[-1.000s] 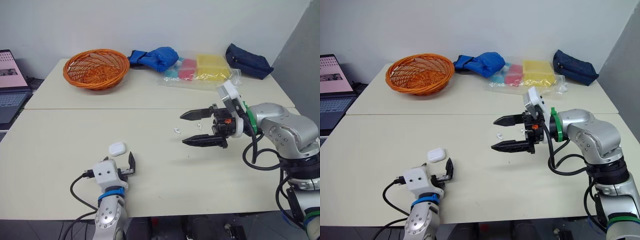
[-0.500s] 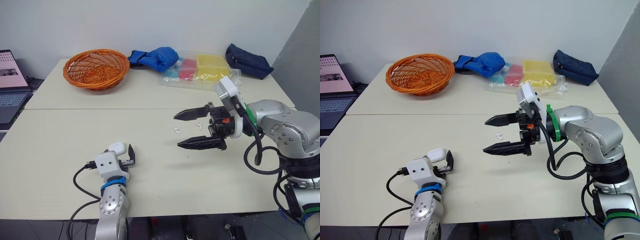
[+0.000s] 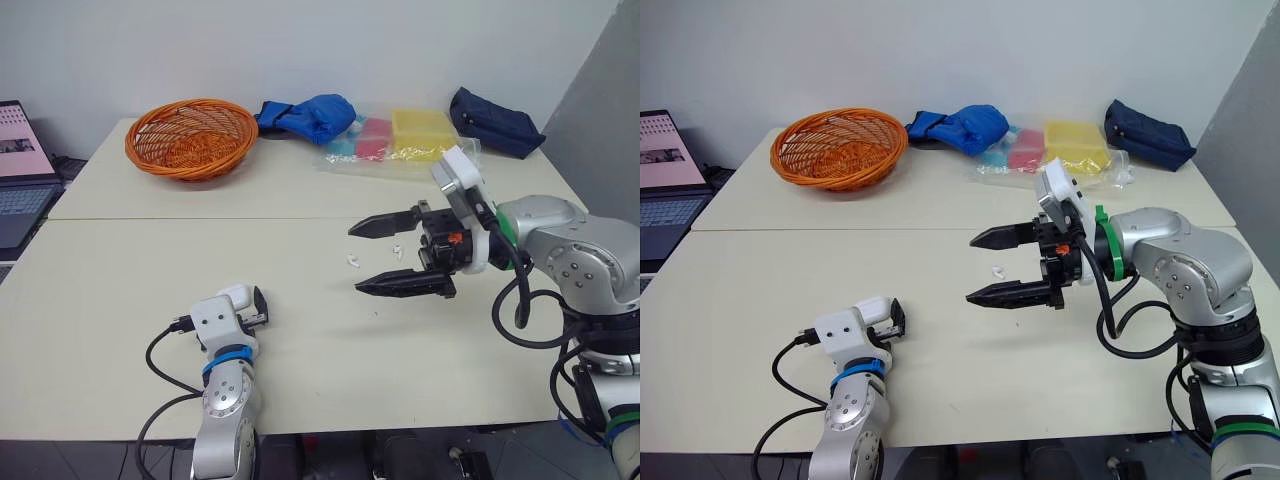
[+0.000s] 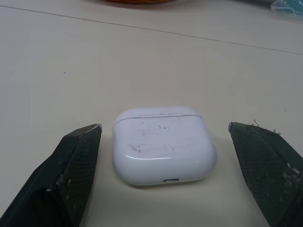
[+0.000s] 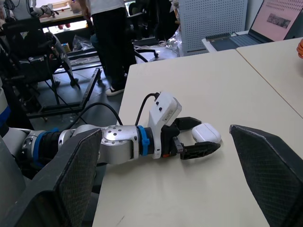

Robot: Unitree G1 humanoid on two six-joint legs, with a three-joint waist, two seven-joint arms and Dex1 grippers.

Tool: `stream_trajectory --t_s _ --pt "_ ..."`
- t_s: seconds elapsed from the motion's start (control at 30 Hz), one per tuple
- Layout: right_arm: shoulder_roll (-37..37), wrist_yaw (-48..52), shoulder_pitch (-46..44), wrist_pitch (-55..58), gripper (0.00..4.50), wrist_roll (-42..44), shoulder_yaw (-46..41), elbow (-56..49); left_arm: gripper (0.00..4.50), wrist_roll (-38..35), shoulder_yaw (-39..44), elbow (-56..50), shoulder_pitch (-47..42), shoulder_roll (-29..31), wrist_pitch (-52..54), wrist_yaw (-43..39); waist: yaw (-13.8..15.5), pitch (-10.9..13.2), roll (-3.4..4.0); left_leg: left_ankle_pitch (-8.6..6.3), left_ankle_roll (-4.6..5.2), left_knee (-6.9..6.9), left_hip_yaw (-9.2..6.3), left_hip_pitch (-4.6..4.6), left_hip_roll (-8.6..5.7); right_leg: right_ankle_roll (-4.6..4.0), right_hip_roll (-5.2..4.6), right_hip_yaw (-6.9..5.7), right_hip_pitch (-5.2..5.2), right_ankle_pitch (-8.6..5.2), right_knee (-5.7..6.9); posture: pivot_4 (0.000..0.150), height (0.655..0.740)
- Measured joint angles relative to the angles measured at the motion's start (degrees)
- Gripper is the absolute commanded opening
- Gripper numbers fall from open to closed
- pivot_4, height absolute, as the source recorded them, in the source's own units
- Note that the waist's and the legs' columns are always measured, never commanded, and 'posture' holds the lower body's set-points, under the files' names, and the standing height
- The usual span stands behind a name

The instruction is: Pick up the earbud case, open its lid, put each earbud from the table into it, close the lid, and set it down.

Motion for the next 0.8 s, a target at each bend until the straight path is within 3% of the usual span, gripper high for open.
stream_trajectory --t_s 0.1,0.2,0.3,0.57,0.8 --pt "-0.02 -0.49 -0.12 0.38 4.50 0.05 -0.47 0.00 3.91 -0.82 0.02 -0.35 0.01 0.00 0.57 0.02 0.00 0.00 0.00 0.00 0.00 0.00 0.01 0.00 0.00 0.00 -0.01 0.02 0.00 0.00 -0.01 0.150 0.7400" --pt "-0.04 -0.67 -0.12 0.79 4.50 0.11 -0.72 0.00 2.96 -1.72 0.09 -0.45 0.01 -0.01 0.80 0.13 0.00 0.00 0.00 0.00 0.00 0.00 0.01 0.00 0.00 0.00 -0.01 0.03 0.00 0.00 -0.02 0.150 0.7400" --pt "-0.03 -0.84 -0.12 1.08 4.50 0.60 -0.89 -0.02 2.36 -2.77 0.22 -2.08 -0.38 -0.03 1.44 1.06 0.00 -0.02 0.02 0.00 0.00 0.00 0.00 0.01 0.00 0.00 -0.02 0.02 0.02 0.00 0.00 0.150 0.7400" --pt "-0.01 -1.70 -0.35 1.42 4.50 0.67 -1.39 0.02 0.17 -3.98 0.76 -4.47 -1.16 -0.08 5.72 3.83 0.02 -0.03 0.04 0.00 0.00 0.02 0.01 0.05 -0.02 0.00 -0.01 0.02 0.05 0.00 0.02 0.150 0.7400" --pt "0.03 -1.75 -0.41 1.19 4.50 0.54 -1.43 0.08 0.17 -3.77 0.49 -5.20 -1.23 -0.04 7.10 3.91 0.03 -0.04 0.05 0.00 0.00 0.01 0.00 0.05 -0.02 0.00 -0.01 0.02 0.06 0.00 -0.01 0.150 0.7400"
